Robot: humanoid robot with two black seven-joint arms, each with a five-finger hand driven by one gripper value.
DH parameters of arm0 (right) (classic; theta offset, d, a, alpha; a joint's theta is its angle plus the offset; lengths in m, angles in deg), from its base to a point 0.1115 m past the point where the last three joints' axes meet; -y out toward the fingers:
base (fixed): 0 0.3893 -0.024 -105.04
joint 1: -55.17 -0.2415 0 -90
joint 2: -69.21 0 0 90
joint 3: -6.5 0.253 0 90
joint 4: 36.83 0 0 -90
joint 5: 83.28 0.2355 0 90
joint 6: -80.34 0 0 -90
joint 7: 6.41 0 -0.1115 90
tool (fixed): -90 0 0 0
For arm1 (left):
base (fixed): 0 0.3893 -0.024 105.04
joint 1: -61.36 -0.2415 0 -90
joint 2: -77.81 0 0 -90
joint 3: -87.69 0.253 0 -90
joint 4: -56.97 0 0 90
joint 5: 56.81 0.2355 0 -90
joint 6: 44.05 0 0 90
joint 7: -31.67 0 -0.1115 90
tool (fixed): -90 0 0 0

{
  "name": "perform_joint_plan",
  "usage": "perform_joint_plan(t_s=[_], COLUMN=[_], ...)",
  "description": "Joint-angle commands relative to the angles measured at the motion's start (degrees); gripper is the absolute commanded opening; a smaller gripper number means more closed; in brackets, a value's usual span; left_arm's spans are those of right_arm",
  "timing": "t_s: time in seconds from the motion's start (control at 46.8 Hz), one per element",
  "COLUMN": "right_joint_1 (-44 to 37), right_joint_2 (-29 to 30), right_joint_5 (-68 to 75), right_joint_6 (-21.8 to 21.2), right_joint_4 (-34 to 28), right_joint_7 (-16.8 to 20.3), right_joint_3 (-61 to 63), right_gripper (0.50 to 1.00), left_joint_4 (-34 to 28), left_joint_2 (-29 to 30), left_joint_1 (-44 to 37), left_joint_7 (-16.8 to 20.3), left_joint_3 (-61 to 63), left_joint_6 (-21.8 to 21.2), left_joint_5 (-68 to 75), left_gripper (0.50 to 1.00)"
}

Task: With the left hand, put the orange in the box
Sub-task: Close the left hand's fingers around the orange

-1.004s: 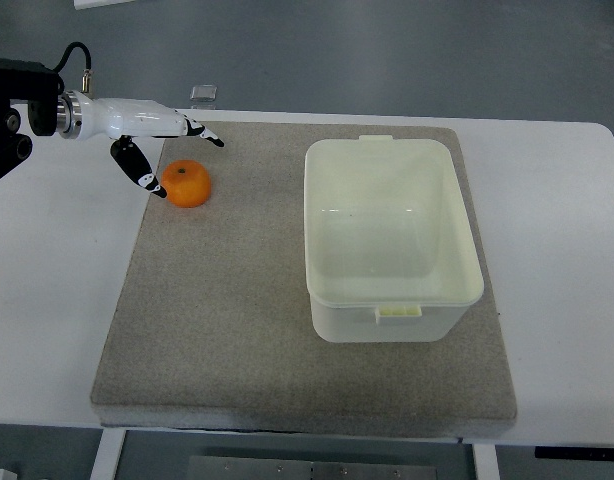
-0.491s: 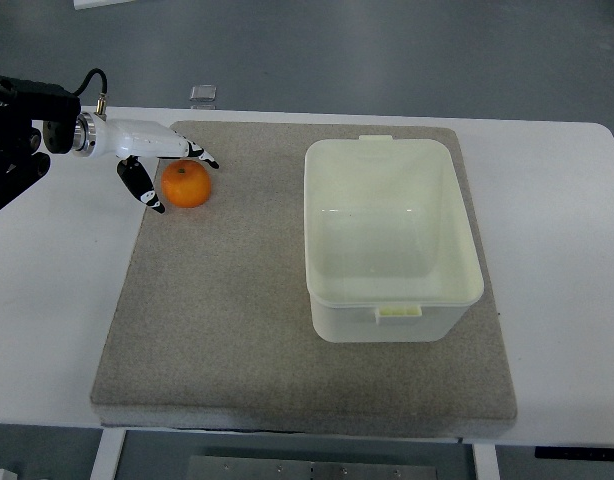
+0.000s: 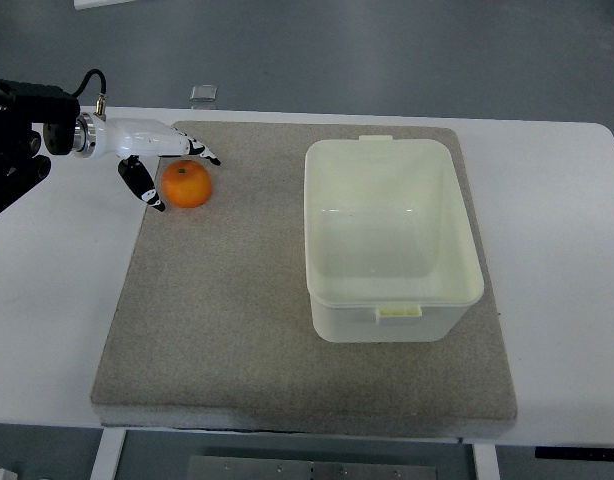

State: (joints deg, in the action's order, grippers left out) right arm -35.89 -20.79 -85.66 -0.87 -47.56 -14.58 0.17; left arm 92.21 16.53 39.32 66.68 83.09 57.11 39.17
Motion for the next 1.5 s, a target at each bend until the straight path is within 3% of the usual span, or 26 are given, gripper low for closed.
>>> perform_joint_plan(t_s=[0.0, 0.47, 0.556, 0.748, 0.897, 1.004, 1.068, 1.154, 1.261, 1.474], right_joint_1=[0.0, 0.0, 0.0, 0.0, 0.0, 0.0, 0.0, 0.0, 0.0, 0.0], right_joint_2=[0.0, 0.0, 0.0, 0.0, 0.0, 0.0, 0.0, 0.0, 0.0, 0.0], right_joint_5=[0.0, 0.0, 0.0, 0.0, 0.0, 0.0, 0.0, 0.0, 0.0, 0.0], right_joint_6=[0.0, 0.0, 0.0, 0.0, 0.0, 0.0, 0.0, 0.0, 0.0, 0.0], right_joint_4=[0.0, 0.0, 0.0, 0.0, 0.0, 0.0, 0.0, -0.1, 0.0, 0.0], right_joint_7=[0.0, 0.0, 0.0, 0.0, 0.0, 0.0, 0.0, 0.0, 0.1, 0.0], right_joint_3=[0.0, 0.0, 0.0, 0.0, 0.0, 0.0, 0.0, 0.0, 0.0, 0.0], right_gripper=[0.932, 0.932, 0.932, 0.932, 0.932, 0.932, 0.932, 0.932, 0.932, 0.932], left_joint_4=[0.0, -0.1, -0.1, -0.1, -0.1, -0.2, -0.2, -0.4, -1.0, -3.9], left_joint_2=[-0.1, -1.2, -1.1, -1.2, -1.2, -1.2, -1.2, -1.3, -1.7, -3.0], left_joint_1=[0.0, 0.2, 0.1, 0.1, 0.0, 0.0, 0.1, 0.0, 0.1, 0.1], left_joint_7=[0.0, 0.0, 0.0, 0.0, 0.0, 0.0, 0.0, 0.0, 0.0, 0.0], left_joint_3=[0.1, 2.4, 2.4, 2.5, 3.4, 4.0, 4.5, 5.0, 6.1, 8.5], left_joint_6=[0.0, -0.5, -1.8, -2.2, -2.3, -3.2, -3.7, -4.7, -5.1, -6.9], left_joint_5=[0.4, 0.6, 0.8, 0.9, 0.8, 0.8, 0.8, 0.7, 1.0, 0.7], left_gripper=[0.988, 0.971, 0.954, 0.866, 0.855, 0.769, 0.677, 0.654, 0.500, 0.500])
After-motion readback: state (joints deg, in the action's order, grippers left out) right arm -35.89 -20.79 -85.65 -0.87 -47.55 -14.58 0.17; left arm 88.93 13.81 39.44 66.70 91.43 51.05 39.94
